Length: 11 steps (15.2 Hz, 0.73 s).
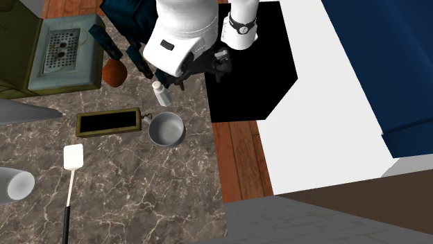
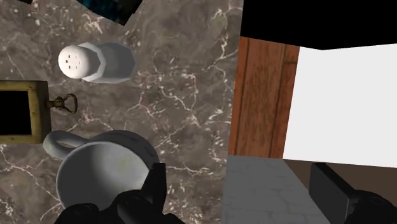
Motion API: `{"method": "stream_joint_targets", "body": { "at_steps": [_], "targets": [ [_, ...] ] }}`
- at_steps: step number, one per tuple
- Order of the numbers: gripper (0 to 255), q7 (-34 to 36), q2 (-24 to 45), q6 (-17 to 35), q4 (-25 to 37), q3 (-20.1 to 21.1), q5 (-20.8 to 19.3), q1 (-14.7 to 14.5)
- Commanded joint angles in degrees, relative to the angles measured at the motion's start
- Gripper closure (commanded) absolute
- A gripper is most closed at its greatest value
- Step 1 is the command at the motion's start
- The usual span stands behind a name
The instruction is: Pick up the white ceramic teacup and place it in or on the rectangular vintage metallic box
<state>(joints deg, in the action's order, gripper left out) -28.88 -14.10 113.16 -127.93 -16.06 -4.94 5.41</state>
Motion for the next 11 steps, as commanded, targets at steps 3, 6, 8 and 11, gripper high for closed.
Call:
{"method": "stream_joint_targets", "body": {
  "at_steps": [3,6,8,11],
  "targets": [
    [0,-6.38,8.42,2.17,5.40,-3.51,2.95,1.05],
    [0,-11.13,15.23,2.75,10.60,-5.37,6.13,2.19],
    [0,-14.23,19.92,2.71,14.49,-6.15,8.50,3.34],
    [0,-18.55,27.13,1.99,21.00,-6.74,12.12,5.55]
  ]
}}
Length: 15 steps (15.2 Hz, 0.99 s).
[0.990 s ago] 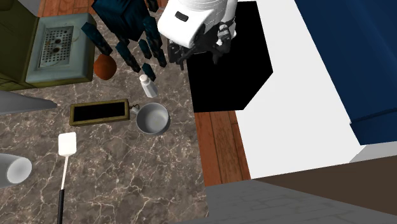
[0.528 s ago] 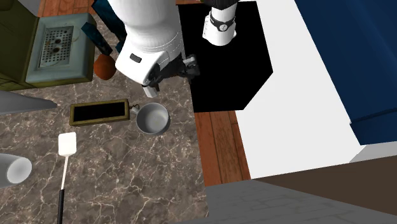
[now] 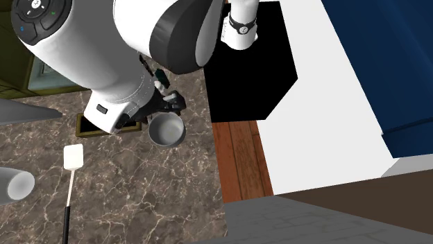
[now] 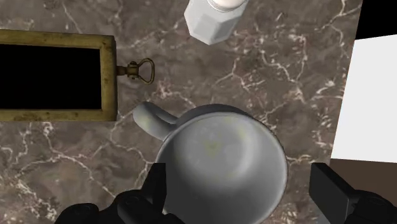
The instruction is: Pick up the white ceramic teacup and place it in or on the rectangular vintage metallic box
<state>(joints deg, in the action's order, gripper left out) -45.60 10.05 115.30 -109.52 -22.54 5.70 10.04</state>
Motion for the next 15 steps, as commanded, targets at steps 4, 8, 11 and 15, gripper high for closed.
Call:
{"method": "stream_joint_targets", "body": {
  "at_steps": [4,8,11,15],
  "targets": [
    [0,-6.29,12.23,-2.15,12.04,0.00,5.61,4.56],
    [0,-6.63,13.14,0.56,10.19,0.36,6.11,4.63],
    [0,-6.93,13.95,2.54,8.94,0.59,6.57,4.66],
    [0,-6.99,14.11,2.92,8.72,0.64,6.66,4.67]
  ]
}}
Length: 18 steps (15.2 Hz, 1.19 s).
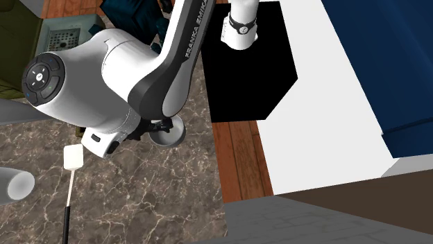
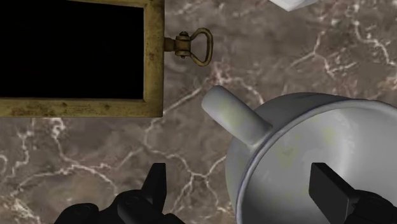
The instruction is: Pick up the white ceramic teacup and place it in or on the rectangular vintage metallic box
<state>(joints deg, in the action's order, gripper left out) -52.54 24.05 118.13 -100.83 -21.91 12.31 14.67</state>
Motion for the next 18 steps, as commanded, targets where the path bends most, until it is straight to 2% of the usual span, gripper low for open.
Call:
{"method": "stream_joint_targets", "body": {
  "at_steps": [1,4,5,14,18],
  "targets": [
    [0,-0.05,0.12,0.09,0.03,0.02,0.05,0.04],
    [0,-0.05,0.12,0.09,0.03,0.02,0.05,0.04],
    [255,-0.05,0.12,0.09,0.03,0.02,0.05,0.04],
    [255,-0.05,0.12,0.09,0.03,0.02,0.05,0.04],
    [255,0.46,-1.27,-2.40,1.25,-0.31,-0.65,-0.14]
  ]
}}
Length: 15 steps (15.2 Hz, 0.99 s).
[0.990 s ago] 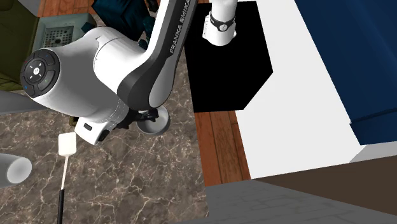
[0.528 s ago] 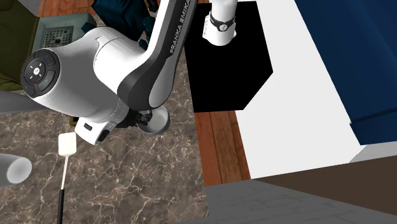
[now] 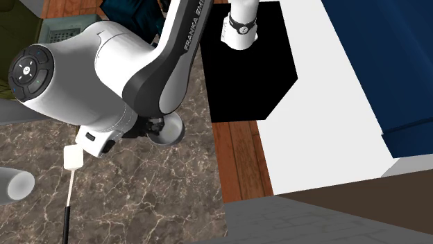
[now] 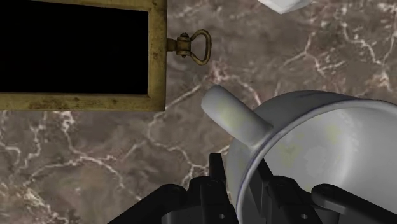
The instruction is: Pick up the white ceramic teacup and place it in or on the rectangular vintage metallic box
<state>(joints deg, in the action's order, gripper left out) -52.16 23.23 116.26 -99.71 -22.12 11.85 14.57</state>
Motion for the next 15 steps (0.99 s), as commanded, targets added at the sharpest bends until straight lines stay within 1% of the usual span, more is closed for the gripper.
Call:
{"method": "stream_joint_targets", "body": {
  "at_steps": [1,15],
  "targets": [
    [255,0.21,-0.77,-1.17,0.47,-0.17,-0.35,-0.08],
    [255,1.63,-4.17,-10.51,6.72,-0.91,-2.15,-0.29]
  ]
}}
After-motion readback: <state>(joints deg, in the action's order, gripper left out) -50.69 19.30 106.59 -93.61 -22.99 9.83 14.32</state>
